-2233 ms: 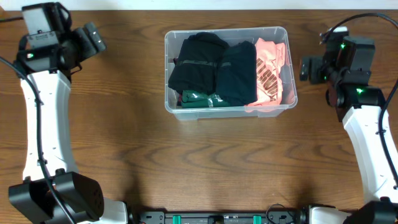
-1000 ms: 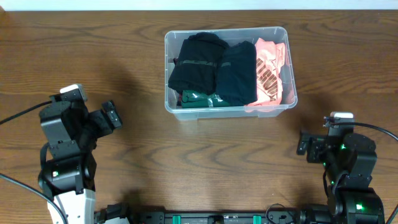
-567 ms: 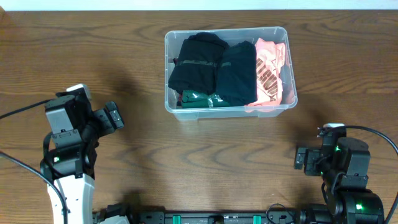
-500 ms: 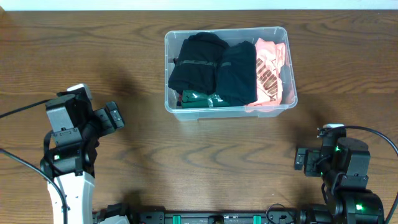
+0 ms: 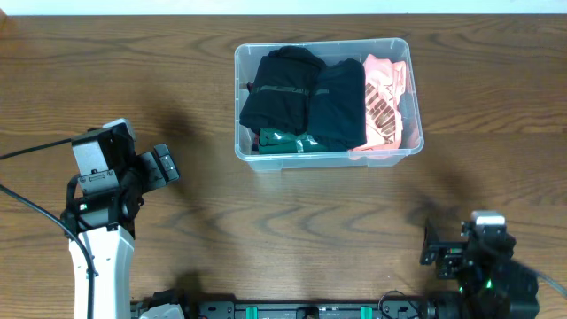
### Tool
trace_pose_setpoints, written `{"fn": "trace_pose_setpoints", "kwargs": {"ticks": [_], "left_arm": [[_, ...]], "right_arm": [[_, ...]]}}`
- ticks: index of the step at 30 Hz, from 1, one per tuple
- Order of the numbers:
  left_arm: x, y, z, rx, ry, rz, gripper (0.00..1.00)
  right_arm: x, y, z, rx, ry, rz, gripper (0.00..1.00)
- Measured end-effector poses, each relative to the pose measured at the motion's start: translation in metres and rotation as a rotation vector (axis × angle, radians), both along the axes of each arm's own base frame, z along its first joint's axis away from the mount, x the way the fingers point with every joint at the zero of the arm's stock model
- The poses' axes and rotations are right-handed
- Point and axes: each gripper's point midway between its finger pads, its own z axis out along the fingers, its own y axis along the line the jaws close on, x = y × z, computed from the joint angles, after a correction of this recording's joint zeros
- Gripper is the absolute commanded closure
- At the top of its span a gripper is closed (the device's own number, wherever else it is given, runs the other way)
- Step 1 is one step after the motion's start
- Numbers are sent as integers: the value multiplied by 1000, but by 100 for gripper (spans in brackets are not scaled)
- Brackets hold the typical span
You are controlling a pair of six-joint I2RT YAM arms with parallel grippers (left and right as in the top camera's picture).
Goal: Pack container
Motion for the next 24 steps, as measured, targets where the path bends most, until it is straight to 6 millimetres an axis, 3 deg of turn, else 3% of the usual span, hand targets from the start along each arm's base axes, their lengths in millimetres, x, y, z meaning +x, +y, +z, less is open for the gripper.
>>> {"fn": "trace_pose_setpoints", "kwargs": {"ticks": [6, 13, 24], "left_arm": [[0, 0, 0, 1, 2, 1, 2], [0, 0, -1, 2, 2, 1, 2], [0, 0, -1, 1, 3, 1, 2]], "right_arm": [[29, 7, -12, 8, -86, 35, 1], [78, 16, -11, 5, -363, 72, 1], [84, 16, -16, -39, -413, 82, 1]]}}
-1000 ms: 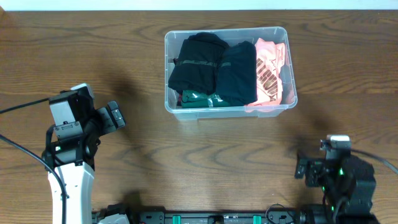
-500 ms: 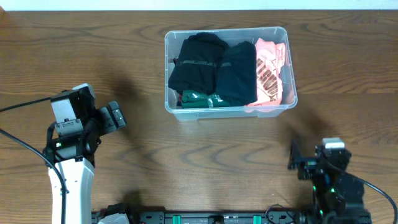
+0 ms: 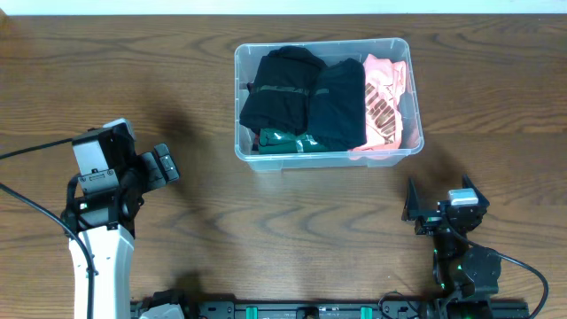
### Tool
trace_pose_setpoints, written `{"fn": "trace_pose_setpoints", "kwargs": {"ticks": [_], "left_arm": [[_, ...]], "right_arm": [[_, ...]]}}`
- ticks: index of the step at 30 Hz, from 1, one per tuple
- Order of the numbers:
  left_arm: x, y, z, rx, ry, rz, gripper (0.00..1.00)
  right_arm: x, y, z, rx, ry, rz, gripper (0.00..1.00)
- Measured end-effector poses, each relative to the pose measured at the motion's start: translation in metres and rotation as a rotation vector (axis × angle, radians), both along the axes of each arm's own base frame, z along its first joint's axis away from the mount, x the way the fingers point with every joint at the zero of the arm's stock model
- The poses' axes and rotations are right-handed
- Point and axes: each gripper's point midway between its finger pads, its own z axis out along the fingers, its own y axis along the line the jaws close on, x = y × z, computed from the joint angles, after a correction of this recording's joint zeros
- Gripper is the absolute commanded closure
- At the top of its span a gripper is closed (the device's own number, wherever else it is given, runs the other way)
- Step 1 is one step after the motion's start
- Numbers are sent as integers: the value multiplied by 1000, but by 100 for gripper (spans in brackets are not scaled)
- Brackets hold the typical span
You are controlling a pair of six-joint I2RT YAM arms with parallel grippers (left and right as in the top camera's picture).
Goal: Pack container
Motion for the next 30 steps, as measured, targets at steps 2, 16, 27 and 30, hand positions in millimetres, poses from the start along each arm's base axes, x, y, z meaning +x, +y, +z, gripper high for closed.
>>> {"fn": "trace_pose_setpoints", "kwargs": {"ticks": [2, 16, 27, 30], "left_arm": [[0, 0, 0, 0, 0, 0, 2], [0, 0, 0, 0, 0, 0, 2], [-1, -1, 0, -1, 3, -4, 2], [-1, -3, 3, 2, -8, -9, 2]], "right_arm": [[0, 0, 0, -1, 0, 0, 1], [0, 0, 0, -5, -1, 0, 1], [0, 0, 0, -5, 0, 0, 1], [0, 0, 0, -5, -1, 0, 1]]}}
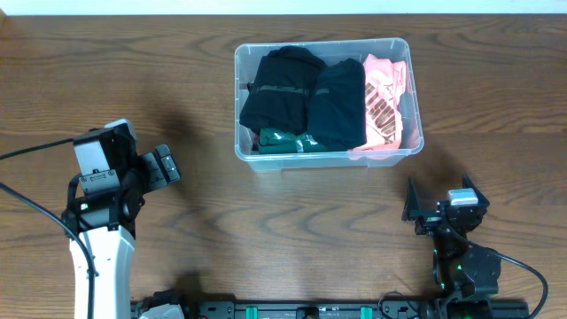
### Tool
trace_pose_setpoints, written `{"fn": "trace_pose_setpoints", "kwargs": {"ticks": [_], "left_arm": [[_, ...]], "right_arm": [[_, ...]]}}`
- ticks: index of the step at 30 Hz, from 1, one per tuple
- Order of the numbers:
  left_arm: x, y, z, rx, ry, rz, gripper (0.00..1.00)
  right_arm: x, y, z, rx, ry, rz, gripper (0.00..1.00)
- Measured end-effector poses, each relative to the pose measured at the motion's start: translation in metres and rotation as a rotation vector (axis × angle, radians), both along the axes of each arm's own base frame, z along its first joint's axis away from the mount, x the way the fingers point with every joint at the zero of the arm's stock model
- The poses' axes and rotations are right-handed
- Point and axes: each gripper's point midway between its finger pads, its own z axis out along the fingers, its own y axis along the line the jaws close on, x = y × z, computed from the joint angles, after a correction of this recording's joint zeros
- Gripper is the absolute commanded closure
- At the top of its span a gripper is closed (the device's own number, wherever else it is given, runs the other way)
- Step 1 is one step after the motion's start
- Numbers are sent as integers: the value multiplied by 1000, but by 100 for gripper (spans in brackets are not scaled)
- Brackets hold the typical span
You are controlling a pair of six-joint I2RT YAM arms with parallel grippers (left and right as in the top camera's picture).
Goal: Pack container
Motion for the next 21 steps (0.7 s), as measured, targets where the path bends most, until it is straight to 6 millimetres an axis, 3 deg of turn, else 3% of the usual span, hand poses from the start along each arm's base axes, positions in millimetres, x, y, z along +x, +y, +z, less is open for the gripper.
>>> {"fn": "trace_pose_setpoints", "kwargs": {"ticks": [8, 14, 21], "left_arm": [[-24, -6, 23, 27, -114, -2, 2], [-35, -11, 9, 68, -301, -10, 2], [-33, -20, -9, 121, -594, -47, 2]], "right_arm": [[0, 0, 0, 0, 0, -1, 1], [0, -1, 0, 0, -2, -3, 1], [0, -1, 0, 0, -2, -6, 1]]}}
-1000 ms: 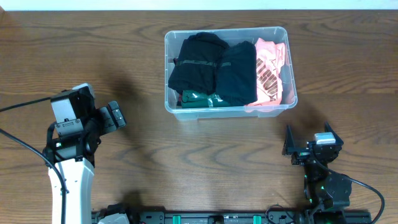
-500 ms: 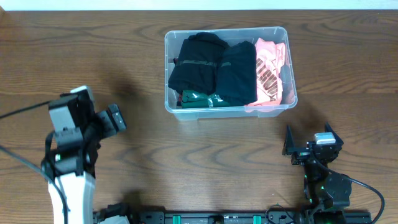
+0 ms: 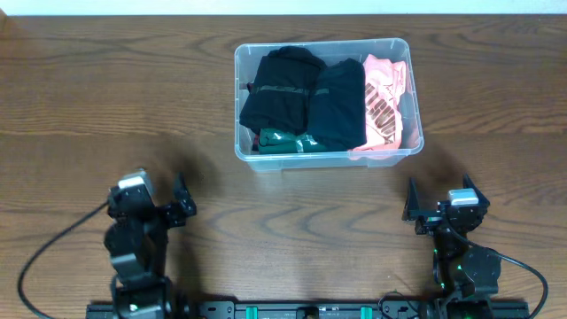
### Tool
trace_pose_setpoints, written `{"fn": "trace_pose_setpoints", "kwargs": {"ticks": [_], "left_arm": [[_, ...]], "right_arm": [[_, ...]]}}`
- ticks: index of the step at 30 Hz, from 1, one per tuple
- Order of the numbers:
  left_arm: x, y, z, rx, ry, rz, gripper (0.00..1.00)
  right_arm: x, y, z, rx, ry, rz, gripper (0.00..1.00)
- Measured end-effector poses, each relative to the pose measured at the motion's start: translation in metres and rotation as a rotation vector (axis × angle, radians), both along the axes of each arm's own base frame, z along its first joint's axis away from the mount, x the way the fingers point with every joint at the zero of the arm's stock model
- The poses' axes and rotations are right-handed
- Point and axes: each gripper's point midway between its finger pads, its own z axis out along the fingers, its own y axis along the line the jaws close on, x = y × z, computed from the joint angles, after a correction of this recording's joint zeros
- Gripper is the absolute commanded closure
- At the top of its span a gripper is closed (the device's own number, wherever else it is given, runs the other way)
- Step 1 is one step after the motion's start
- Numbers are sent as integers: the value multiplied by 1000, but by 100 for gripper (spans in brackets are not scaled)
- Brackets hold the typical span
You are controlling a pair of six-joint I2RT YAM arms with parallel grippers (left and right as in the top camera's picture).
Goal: Pack container
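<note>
A clear plastic container (image 3: 406,53) stands at the far middle of the table. In it lie folded clothes: a black piece (image 3: 276,87) on the left, a dark one (image 3: 337,102) in the middle, a pink one with dark print (image 3: 381,102) on the right, and a green one (image 3: 283,140) at the near wall. My left gripper (image 3: 158,199) sits low at the near left, open and empty, well clear of the container. At the near right my right gripper (image 3: 438,199) is open and empty too.
A wooden table (image 3: 106,80) with nothing else lying on it in this view. Both arm bases and a dark rail (image 3: 301,310) run along the near edge. A cable (image 3: 53,252) loops beside the left arm.
The left arm has folded down from its raised stand at the left to a low spot at the near left edge. The right arm and the container's clothes are unchanged.
First the left arm stood raised at the left and the right arm was low at the near right corner. Then the right gripper sat folded near the front edge, where it stays. Now the left arm is folded down too; the container's contents look the same throughout.
</note>
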Motion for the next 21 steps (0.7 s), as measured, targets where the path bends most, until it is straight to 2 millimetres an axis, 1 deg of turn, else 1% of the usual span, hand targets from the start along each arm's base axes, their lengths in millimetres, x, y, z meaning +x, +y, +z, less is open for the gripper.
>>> {"fn": "trace_pose_setpoints", "kwargs": {"ticks": [4, 6, 8, 9, 14, 21], "left_arm": [[0, -2, -3, 28, -123, -11, 2], [-3, -3, -14, 27, -113, -13, 2], [-6, -6, -19, 23, -99, -22, 2], [-6, -7, -17, 24, -108, -26, 2], [-9, -17, 7, 37, -205, -60, 2], [-10, -18, 9, 38, -212, -63, 2]], "right_arm": [[0, 0, 0, 0, 0, 0, 1], [0, 0, 0, 0, 0, 0, 1], [0, 0, 0, 0, 0, 0, 1], [0, 0, 0, 0, 0, 0, 1], [0, 0, 0, 0, 0, 0, 1], [0, 0, 0, 0, 0, 0, 1]]}}
